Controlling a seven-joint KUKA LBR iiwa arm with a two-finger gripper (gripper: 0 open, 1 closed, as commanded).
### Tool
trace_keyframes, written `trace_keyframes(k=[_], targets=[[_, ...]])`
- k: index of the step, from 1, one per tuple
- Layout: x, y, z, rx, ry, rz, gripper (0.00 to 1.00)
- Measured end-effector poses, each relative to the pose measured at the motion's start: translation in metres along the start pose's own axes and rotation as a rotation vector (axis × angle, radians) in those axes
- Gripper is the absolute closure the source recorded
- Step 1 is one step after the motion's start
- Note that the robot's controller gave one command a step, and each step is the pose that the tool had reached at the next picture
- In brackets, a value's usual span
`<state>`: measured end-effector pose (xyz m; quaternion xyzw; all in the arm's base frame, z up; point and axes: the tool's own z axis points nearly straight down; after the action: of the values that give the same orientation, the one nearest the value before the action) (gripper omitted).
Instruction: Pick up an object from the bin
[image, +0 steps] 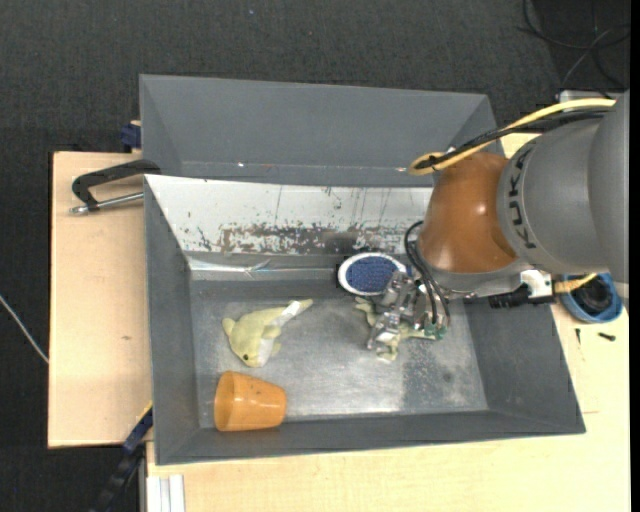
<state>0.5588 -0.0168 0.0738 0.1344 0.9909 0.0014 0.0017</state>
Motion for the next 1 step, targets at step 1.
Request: trace_keyframes(k=[1], targets=[[-0.0176,0.0125,-0.1192,0.000,-0.011,-0.133,1.00]])
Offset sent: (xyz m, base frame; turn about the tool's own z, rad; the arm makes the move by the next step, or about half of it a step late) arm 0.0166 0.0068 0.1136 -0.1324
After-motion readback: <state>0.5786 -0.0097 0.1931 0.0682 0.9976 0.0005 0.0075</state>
